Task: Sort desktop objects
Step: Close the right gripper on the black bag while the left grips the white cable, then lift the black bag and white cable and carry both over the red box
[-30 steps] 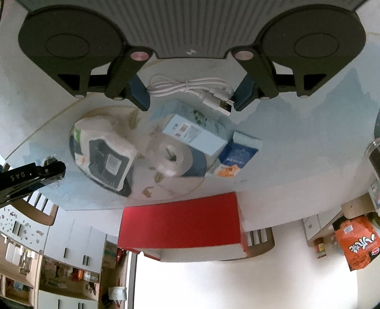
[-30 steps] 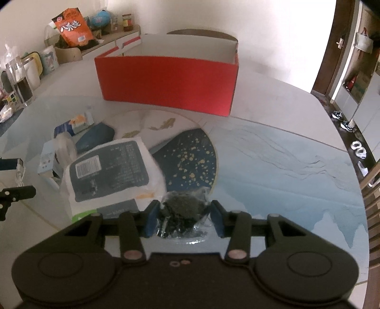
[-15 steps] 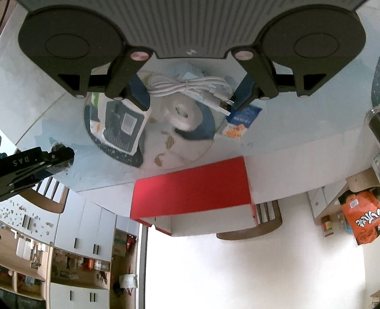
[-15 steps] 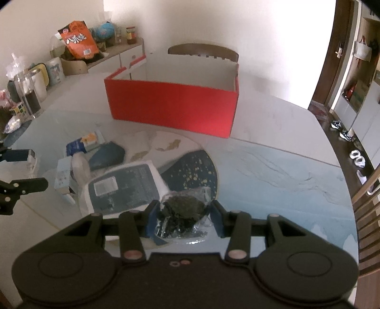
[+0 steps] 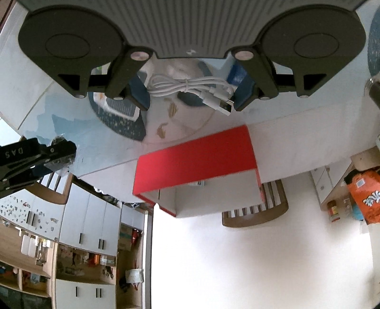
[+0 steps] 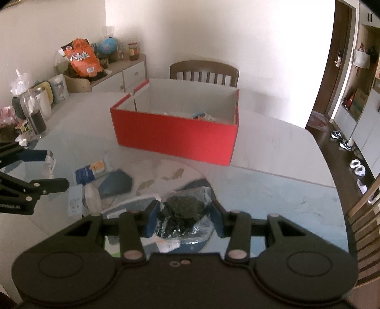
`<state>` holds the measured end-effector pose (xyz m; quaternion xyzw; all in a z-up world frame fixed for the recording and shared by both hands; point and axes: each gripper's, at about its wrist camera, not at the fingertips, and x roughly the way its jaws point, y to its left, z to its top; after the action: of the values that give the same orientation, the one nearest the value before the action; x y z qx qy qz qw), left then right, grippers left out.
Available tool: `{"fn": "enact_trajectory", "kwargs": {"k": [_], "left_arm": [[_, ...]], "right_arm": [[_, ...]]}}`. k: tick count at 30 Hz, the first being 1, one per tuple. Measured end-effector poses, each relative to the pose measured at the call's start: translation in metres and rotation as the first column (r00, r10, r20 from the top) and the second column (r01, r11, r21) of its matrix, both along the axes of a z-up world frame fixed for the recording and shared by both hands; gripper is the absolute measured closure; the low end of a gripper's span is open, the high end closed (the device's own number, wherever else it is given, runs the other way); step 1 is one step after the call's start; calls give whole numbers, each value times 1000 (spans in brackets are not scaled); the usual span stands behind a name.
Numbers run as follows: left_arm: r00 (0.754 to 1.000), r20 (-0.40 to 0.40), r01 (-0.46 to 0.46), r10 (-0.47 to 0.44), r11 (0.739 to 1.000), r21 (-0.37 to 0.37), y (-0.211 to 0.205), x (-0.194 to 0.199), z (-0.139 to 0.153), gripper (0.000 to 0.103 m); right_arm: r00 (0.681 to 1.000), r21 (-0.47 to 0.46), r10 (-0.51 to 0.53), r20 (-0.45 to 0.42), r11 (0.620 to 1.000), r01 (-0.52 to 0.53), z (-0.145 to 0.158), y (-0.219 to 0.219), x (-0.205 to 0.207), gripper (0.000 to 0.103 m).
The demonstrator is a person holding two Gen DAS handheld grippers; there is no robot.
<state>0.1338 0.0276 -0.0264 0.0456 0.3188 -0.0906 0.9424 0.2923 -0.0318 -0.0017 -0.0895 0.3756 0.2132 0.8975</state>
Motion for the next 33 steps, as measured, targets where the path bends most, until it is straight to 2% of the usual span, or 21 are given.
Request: {"fn": "enact_trajectory", "kwargs": {"k": [18,27,33], "left_arm": [[1000,6,23,-23,1000,20,-8,68,50,26],[999,-8,53,-52,997,54,-15,102,61,26],[998,-28,64,-63,997,43,-14,126,68,26]], "right_arm": [[998,-1,10,56,1000,-10,41,13,42,58],[999,-13,9,53,1000,-9,52,19,68,58],[998,-23,18,56,1000,-17,58,24,85,58]]}}
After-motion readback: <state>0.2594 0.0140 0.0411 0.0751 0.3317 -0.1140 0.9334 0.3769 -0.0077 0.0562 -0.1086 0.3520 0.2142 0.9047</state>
